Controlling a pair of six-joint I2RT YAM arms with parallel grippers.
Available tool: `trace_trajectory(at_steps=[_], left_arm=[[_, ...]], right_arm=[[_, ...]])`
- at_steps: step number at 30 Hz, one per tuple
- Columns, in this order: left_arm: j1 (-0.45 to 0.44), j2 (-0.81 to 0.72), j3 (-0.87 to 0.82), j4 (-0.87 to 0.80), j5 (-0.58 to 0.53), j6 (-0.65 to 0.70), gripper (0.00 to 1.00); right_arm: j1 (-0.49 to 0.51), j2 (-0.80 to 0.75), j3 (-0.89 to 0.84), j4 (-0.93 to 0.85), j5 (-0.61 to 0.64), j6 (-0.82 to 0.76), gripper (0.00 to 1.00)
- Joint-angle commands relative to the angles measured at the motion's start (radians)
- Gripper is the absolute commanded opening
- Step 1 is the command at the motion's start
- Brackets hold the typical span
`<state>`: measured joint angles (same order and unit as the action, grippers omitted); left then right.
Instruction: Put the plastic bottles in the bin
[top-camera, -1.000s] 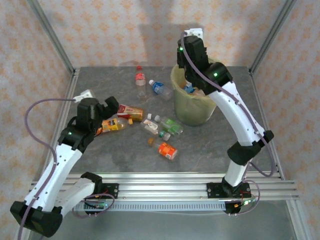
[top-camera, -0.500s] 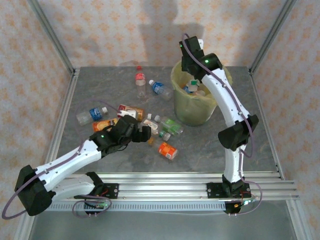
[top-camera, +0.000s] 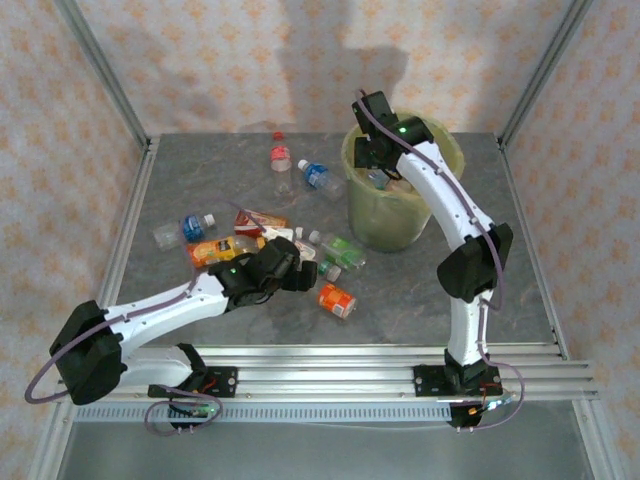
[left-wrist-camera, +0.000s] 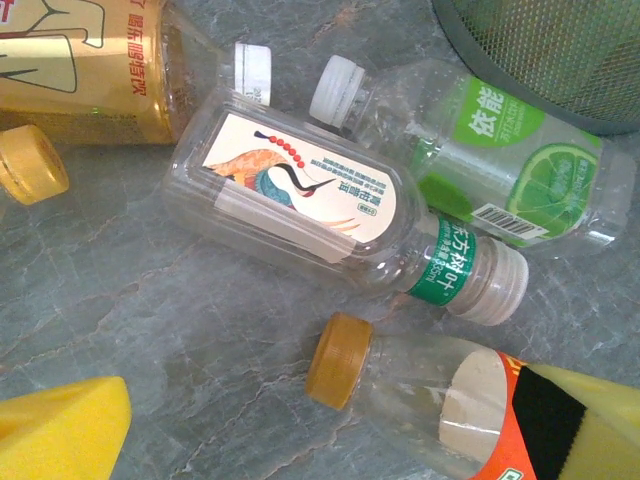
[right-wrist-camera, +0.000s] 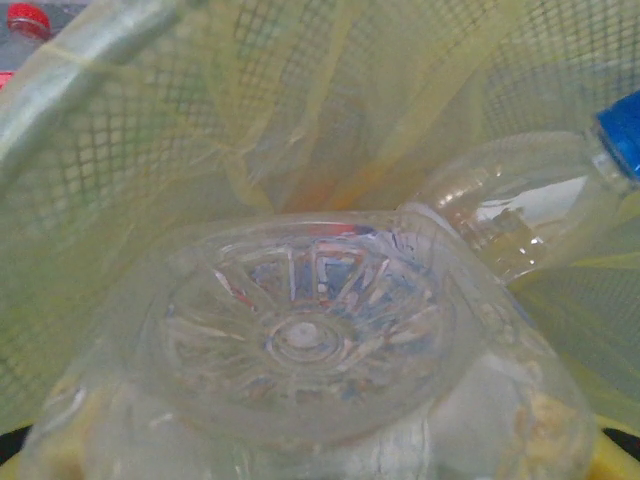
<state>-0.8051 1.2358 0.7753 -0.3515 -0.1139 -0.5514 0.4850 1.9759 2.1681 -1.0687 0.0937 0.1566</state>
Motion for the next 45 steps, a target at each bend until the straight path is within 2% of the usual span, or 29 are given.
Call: trace_trajectory(at_steps=[1,5,9,15,19,24,29,31,34,40,45], left_arm=[[-0.005,0.016,0.05,-0.005,-0.048,-0.007,1.0],[-0.008,0.016,0.054,-0.003,-0.053,-0.014,1.0],[-0.006,0.014,0.053,-0.003,-0.063,-0.021,1.0],[-0.008,0.011,0.057,-0.002,-0.085,-0.028,1.0],[-0.007,0.003,0.056,-0.014,-0.131,-0.054,1.0],[-0.007,-0.044,0.042,-0.078,-0.277,-0.162,1.0],[-0.003,-0.086,0.047,-0.236,-0.455,-0.328,1.0],[0.009,-0.1,0.04,-0.292,-0.492,-0.392,1.0],[0.057,-0.116,0.017,-0.31,-0.471,-0.431,1.0],[0.173,-0.129,-0.012,-0.322,-0.407,-0.45,1.0],[0.194,-0.156,-0.014,-0.326,-0.428,-0.448,1.0]], right_arm=[[-0.002,-0.078,-0.011,-0.04,-0.039,0.006,0.58],[-0.001,-0.127,-0.019,-0.037,-0.015,0.012,0.78],[-0.002,-0.181,-0.04,-0.022,-0.023,0.011,0.87],[0.005,-0.29,-0.108,0.025,-0.13,0.021,0.86],[0.092,-0.405,-0.226,0.103,-0.137,-0.044,0.86],[0.243,-0.48,-0.323,0.093,-0.026,-0.077,0.86],[0.333,-0.512,-0.442,0.085,0.001,-0.042,0.84],[0.359,-0.528,-0.506,0.085,-0.009,-0.02,0.83],[0.391,-0.538,-0.583,0.085,-0.042,-0.006,0.82],[0.464,-0.487,-0.662,0.011,-0.025,0.024,0.8],[0.485,-0.4,-0.718,-0.009,-0.082,0.053,0.76]])
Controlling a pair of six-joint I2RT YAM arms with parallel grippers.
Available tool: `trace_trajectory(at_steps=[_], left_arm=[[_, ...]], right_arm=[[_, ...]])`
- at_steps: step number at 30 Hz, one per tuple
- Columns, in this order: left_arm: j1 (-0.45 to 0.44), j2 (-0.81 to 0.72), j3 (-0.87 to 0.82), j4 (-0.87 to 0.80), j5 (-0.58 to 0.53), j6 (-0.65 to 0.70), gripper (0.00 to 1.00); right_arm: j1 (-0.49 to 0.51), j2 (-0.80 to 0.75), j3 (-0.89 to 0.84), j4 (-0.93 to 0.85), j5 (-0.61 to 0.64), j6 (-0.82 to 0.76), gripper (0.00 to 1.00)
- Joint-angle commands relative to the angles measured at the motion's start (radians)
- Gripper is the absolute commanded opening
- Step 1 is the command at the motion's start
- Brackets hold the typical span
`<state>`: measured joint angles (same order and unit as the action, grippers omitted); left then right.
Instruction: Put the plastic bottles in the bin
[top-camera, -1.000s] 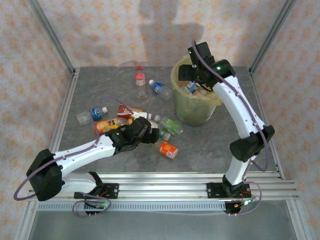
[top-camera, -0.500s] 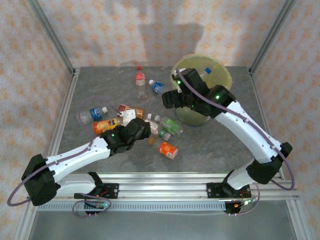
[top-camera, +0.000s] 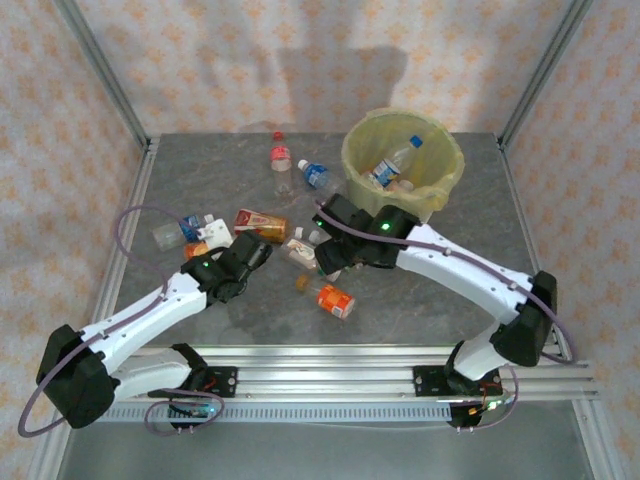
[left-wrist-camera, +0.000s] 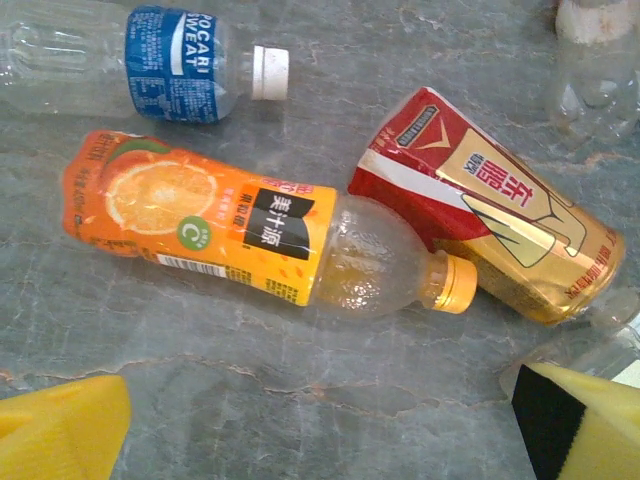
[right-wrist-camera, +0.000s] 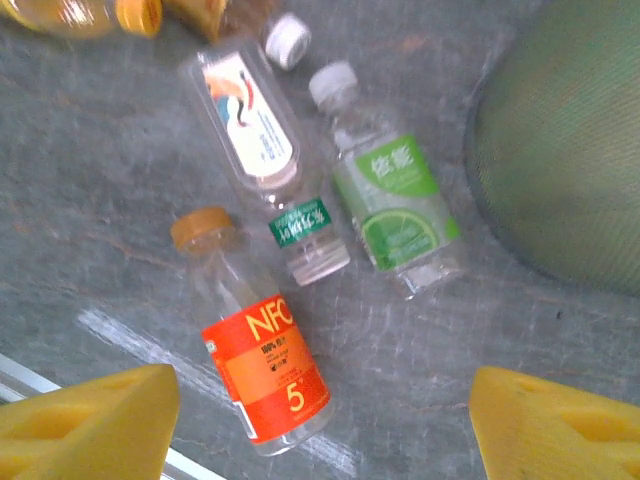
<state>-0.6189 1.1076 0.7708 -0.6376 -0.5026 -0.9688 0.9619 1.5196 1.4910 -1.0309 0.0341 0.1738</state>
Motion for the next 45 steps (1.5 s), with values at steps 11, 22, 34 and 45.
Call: trace_trajectory(at_steps=[11,22,34,45], left_arm=[[0.039,-0.099,-0.067,-0.074,-0.06,-0.097,1.0],[0.043,-0.116,-0.082,-0.066,-0.055,-0.103,1.0],[0.044,-0.117,-0.09,-0.063,-0.049,-0.108,1.0],[0.048,-0.118,-0.084,-0.063,-0.054,-0.104,1.0]], right_arm=[[0.013,0.157,-0.17,0.07,-0.213,0.048,0.81],[0.023,0.283,-0.192,0.127,-0.244,0.027,0.8],[0.048,0.386,-0.18,0.132,-0.221,0.013,0.76],[0.056,0.417,-0.136,0.107,-0.181,-0.004,0.53]])
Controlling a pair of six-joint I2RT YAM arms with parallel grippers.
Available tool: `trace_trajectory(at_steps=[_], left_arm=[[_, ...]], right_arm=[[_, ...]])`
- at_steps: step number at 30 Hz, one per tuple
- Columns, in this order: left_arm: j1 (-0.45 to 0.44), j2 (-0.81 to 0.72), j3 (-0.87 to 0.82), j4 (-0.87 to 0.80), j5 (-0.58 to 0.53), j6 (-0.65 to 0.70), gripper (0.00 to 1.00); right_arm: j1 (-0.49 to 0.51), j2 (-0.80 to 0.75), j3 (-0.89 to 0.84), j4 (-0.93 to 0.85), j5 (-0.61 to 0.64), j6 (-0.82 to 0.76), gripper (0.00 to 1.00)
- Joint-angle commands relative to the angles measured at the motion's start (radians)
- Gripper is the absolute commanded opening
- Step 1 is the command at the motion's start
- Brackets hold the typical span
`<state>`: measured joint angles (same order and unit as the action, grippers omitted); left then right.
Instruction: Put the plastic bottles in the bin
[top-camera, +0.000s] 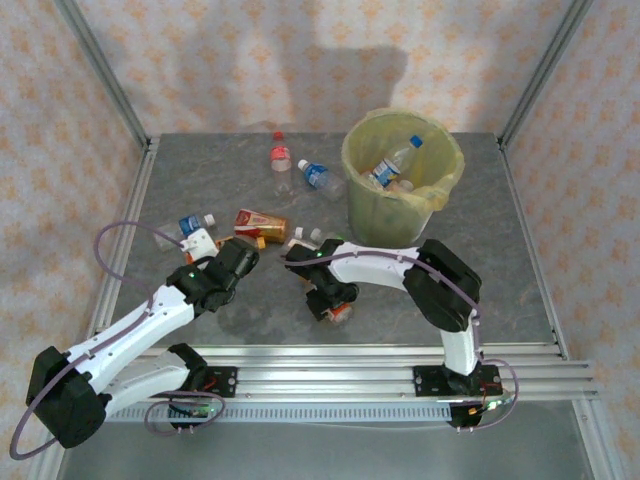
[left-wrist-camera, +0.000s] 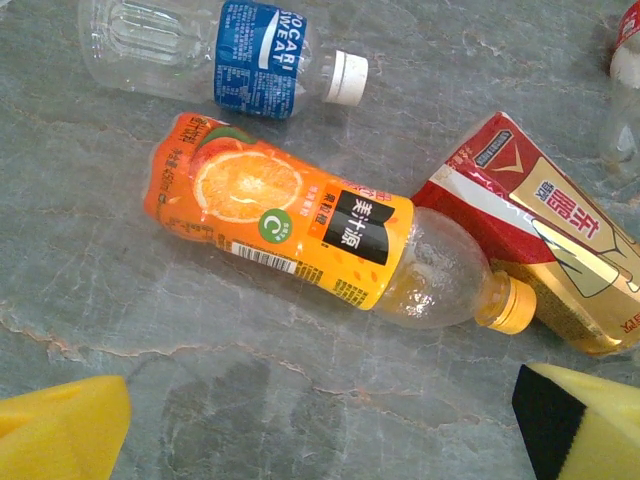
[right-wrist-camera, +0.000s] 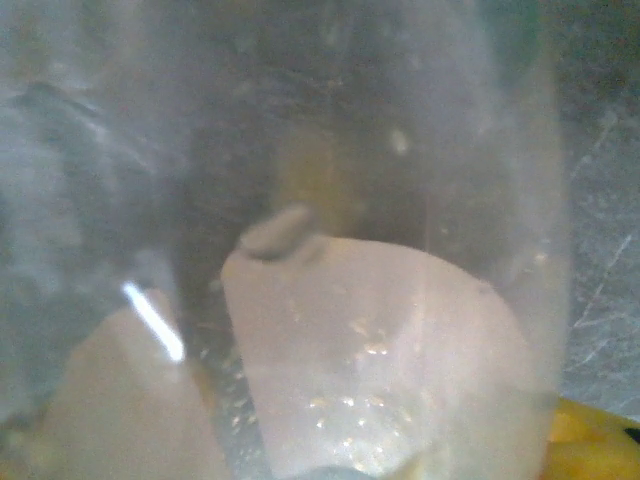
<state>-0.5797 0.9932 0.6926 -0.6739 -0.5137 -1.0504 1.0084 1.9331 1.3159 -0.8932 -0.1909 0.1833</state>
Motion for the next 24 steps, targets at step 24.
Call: trace_trajectory(at_steps=[24], left_arm=[[0.008,-0.008,-0.008,-0.012,-0.046,-0.011,1.0]], right_arm=[[-0.025,-0.362,0.311,-0.047,0.434,0.012,0.16]])
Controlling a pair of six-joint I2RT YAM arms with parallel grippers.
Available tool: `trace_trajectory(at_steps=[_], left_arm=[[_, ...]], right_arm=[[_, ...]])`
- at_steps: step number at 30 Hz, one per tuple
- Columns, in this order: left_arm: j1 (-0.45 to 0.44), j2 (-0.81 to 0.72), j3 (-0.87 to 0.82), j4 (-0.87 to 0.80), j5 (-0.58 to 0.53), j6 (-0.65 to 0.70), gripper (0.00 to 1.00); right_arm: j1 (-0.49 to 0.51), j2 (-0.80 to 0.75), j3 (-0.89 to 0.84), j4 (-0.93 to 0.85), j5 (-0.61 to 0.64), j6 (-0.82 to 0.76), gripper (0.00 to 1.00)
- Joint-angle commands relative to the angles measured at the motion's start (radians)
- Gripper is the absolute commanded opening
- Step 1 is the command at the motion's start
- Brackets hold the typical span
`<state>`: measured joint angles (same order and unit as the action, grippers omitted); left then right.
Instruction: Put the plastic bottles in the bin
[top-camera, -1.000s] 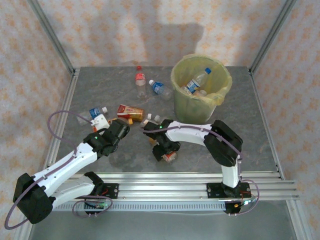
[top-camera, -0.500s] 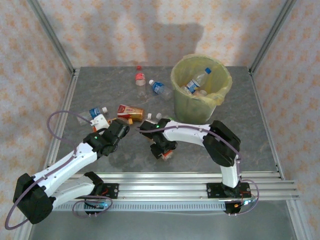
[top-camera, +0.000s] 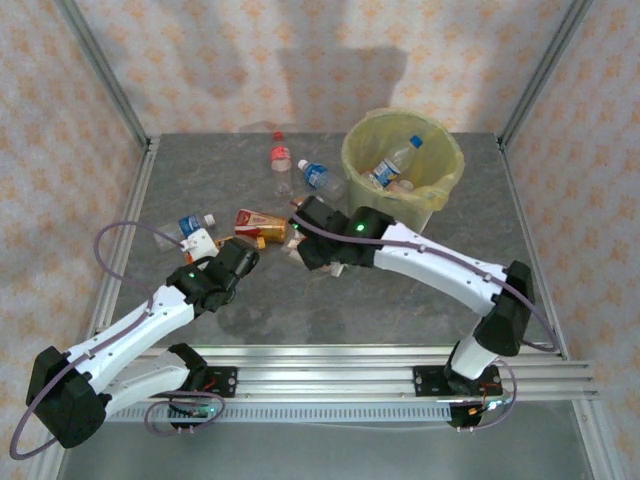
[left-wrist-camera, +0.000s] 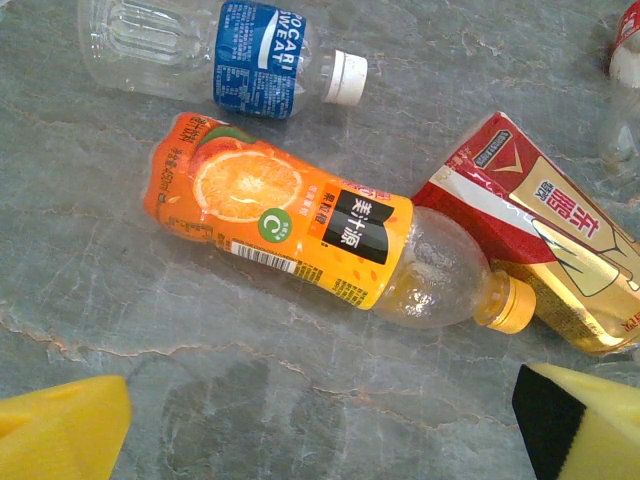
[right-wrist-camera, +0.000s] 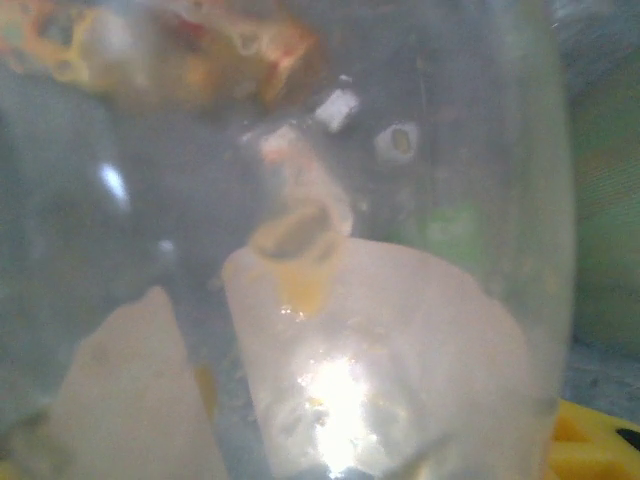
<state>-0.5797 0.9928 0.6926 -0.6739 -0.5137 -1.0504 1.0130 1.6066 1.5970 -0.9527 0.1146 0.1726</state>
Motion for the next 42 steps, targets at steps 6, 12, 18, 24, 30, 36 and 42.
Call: trace_trajectory(at_steps=[6,12,18,24,30,36,42], left_arm=[[0.009,0.018,-0.003,0.013,-0.042,0.004,1.0],[0.008,0.06,0.012,0.049,-0.027,0.039,1.0],[0.009,0.109,0.051,0.049,-0.014,0.072,1.0],[0.009,0.135,0.065,0.082,0.007,0.089,1.0],[0.009,0.166,0.093,0.093,0.015,0.104,1.0],[0.008,0.193,0.111,0.092,0.024,0.11,1.0],[0.008,0.205,0.122,0.091,0.029,0.114,1.0]], right_arm=[[-0.091,-0.107,0.091,0.083,0.226,-0.006,0.16],[-0.187,-0.158,0.153,0.132,0.285,-0.012,0.16],[-0.287,-0.157,0.211,0.125,0.291,0.011,0.18],[-0.393,-0.122,0.255,0.09,0.289,0.066,0.21],[-0.479,-0.035,0.324,0.033,0.264,0.088,0.21],[-0.545,0.066,0.353,-0.012,0.178,0.12,0.2],[-0.57,0.127,0.343,-0.077,0.144,0.152,0.23]])
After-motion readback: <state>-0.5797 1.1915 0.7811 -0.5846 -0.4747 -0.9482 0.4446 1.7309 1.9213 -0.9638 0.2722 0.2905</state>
